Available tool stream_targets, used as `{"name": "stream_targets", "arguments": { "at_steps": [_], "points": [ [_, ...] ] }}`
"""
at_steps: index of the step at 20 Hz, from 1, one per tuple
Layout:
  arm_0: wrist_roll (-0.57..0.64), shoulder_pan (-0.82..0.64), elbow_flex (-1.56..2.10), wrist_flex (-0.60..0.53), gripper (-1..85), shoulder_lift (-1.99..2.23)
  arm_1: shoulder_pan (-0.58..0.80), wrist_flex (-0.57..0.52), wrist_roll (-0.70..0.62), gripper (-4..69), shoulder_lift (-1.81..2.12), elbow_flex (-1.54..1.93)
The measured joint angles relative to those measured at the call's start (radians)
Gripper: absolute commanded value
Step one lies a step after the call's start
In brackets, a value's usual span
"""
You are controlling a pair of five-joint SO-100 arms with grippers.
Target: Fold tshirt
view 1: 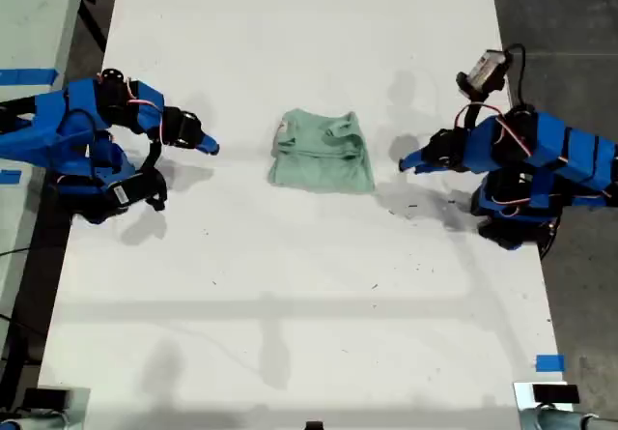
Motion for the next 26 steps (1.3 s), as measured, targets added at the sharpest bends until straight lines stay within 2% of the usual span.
{"name": "stream_targets", "arguments": {
  "at_steps": [3, 7, 8, 10, 11, 13, 14, 16, 17, 18, 26],
  "points": [
    [-0.152, 0.054, 0.333, -0.031, 0.1, 0.268, -0.072, -0.043, 0.144, 7.6, 0.106, 0.160],
    [-0.230, 0.052, 0.560, 0.003, 0.1, 0.515, -0.114, -0.075, 0.293, 7.7, 0.330, 0.397],
    [-0.242, 0.052, 0.614, 0.060, 0.1, 0.635, -0.117, -0.071, 0.339, 7.7, 0.431, 0.469],
    [-0.249, 0.029, 0.623, 0.239, 2.8, 0.753, -0.121, -0.083, 0.337, 7.7, 0.518, 0.509],
    [-0.249, 0.020, 0.623, 0.258, 3.8, 0.769, -0.118, -0.084, 0.330, 7.8, 0.535, 0.512],
    [-0.250, 0.018, 0.623, 0.276, 5.1, 0.782, -0.034, -0.086, 0.229, 7.7, 0.534, 0.518],
    [-0.250, 0.020, 0.623, 0.278, 5.2, 0.784, 0.015, -0.086, 0.133, 7.8, 0.535, 0.518],
    [-0.250, 0.020, 0.623, 0.278, 5.3, 0.784, 0.083, -0.086, -0.156, 6.6, 0.541, 0.518],
    [-0.250, 0.020, 0.623, 0.278, 5.3, 0.784, 0.089, -0.086, -0.262, 6.5, 0.541, 0.518],
    [-0.250, 0.020, 0.623, 0.279, 5.3, 0.784, 0.091, -0.086, -0.307, 6.3, 0.541, 0.518],
    [-0.250, 0.020, 0.623, 0.281, 5.3, 0.785, 0.103, -0.086, -0.337, 6.0, 0.541, 0.518]
  ]
}}
